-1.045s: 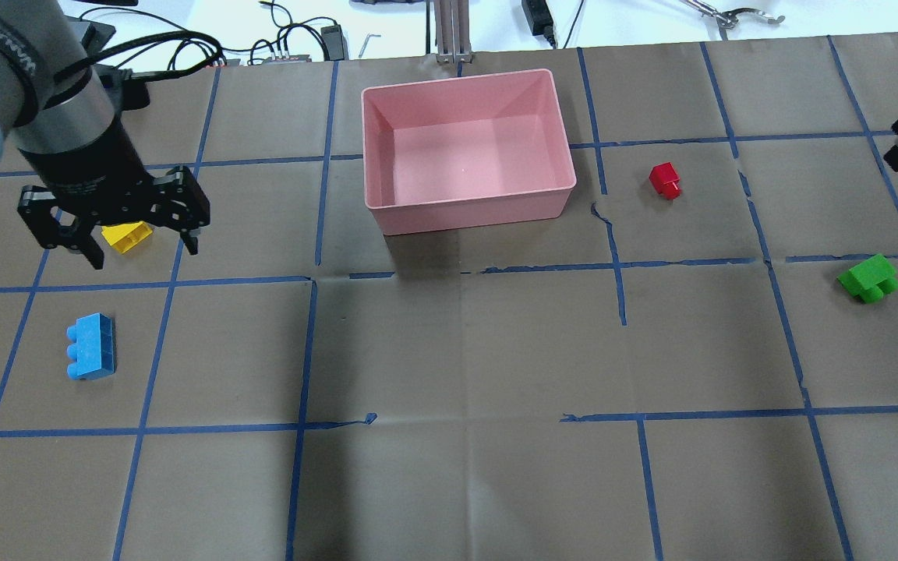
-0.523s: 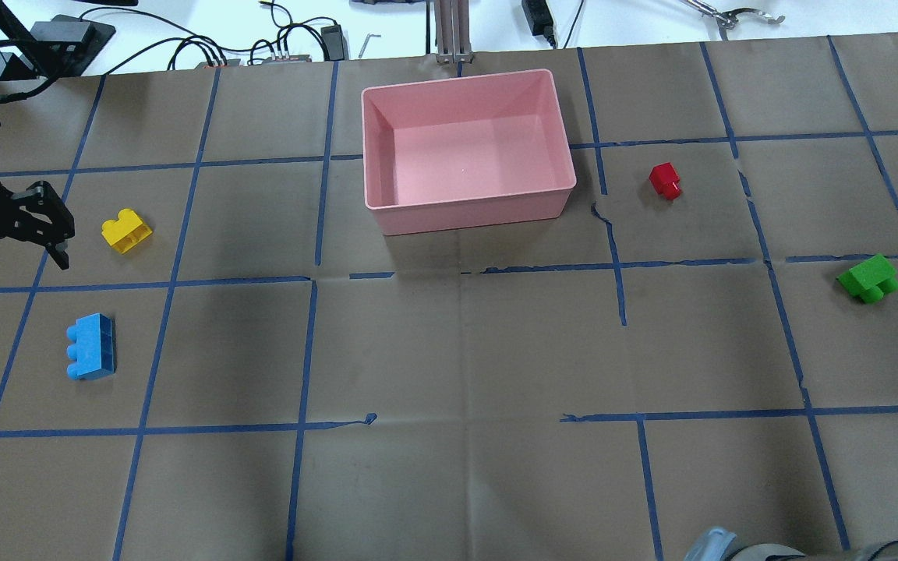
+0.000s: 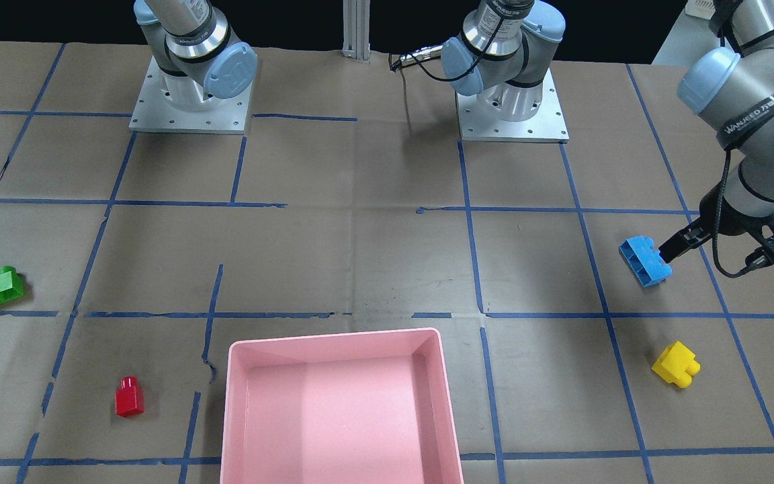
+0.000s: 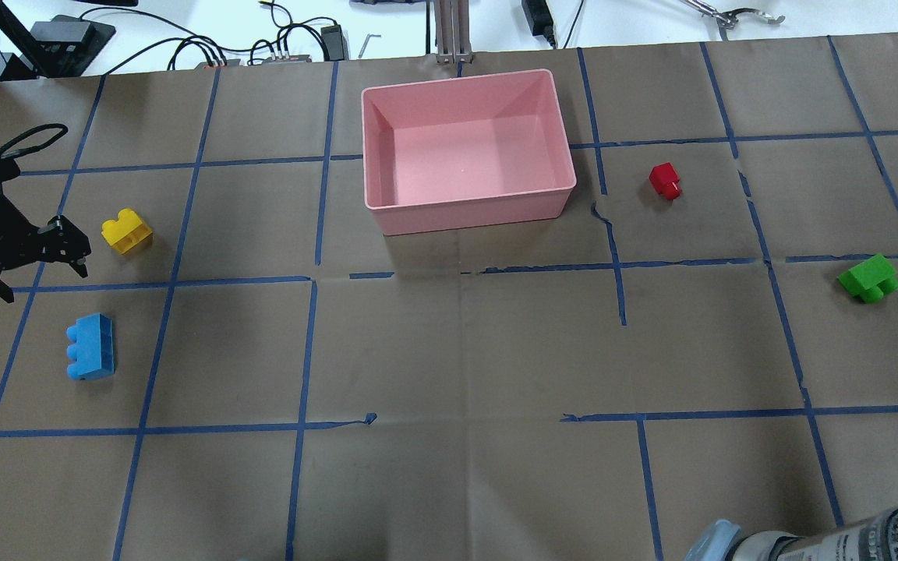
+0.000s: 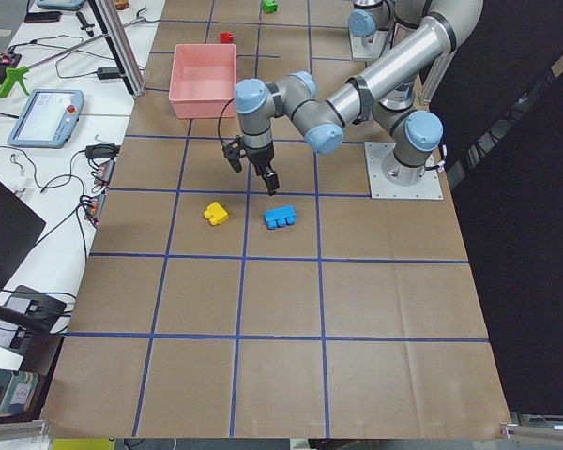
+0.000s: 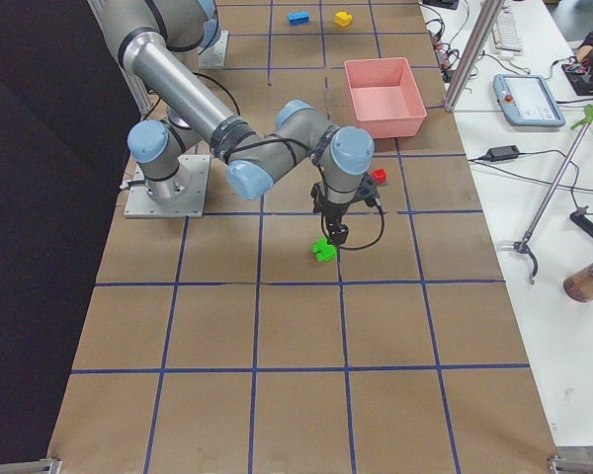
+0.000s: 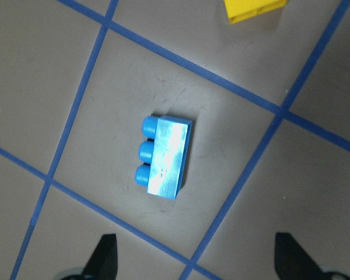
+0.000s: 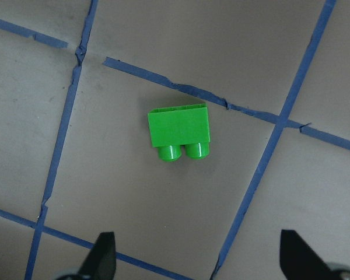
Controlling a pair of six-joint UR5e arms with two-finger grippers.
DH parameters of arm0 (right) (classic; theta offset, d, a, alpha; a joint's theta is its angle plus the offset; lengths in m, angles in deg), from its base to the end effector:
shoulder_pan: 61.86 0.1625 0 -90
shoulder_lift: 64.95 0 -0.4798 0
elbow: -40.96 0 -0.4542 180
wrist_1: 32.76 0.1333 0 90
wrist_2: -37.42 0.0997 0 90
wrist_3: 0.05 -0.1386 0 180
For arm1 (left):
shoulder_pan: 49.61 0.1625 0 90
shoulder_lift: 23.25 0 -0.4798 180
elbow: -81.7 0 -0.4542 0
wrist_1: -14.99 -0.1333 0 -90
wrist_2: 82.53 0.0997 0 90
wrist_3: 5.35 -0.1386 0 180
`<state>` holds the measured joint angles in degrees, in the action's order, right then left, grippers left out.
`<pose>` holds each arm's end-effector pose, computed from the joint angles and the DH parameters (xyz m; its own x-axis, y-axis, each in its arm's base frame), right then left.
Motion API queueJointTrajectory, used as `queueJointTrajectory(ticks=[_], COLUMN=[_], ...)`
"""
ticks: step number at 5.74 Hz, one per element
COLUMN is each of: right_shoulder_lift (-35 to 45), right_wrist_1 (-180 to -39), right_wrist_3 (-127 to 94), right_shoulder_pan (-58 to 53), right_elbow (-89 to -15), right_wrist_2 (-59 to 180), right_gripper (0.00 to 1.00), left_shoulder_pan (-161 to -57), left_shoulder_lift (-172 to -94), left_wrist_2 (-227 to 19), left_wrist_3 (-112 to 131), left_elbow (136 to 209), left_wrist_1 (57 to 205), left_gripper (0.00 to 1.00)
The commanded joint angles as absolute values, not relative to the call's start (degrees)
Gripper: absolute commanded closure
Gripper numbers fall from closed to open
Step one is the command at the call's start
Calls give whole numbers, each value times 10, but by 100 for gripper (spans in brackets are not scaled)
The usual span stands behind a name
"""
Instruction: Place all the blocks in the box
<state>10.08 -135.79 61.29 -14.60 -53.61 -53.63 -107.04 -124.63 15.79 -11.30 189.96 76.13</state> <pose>-0.3351 -0.5554 0.3251 -0.9445 -0.3156 -0.0908 -0.3222 0.9441 0.0704 0.2207 -0.5559 0.2698 -0.8862 -0.4408 -0.1425 -0.4488 0.8932 0.0285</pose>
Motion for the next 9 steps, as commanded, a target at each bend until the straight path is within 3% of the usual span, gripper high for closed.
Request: queueJointTrajectory(ticks=[1, 3, 9], right_shoulder_lift=[98, 53, 15], right_wrist_1=[-1520, -1588, -1635], right_wrist_3=[607, 613, 607], right_shoulder_pan=[-146, -146, -126], right_elbow=[-665, -690, -686], right_wrist_2=[-532, -531, -522], right_gripper=[0, 0, 0], left_shoulder_pan=[-1039, -1038, -1022], left_shoulder_lift=[-1306, -1349, -1350], left_wrist_2=[124, 125, 126], left_wrist_3=[-144, -181, -212], left_elbow=[1909, 1917, 1954], left_wrist_1=[694, 680, 670], left_gripper=[1, 1, 1])
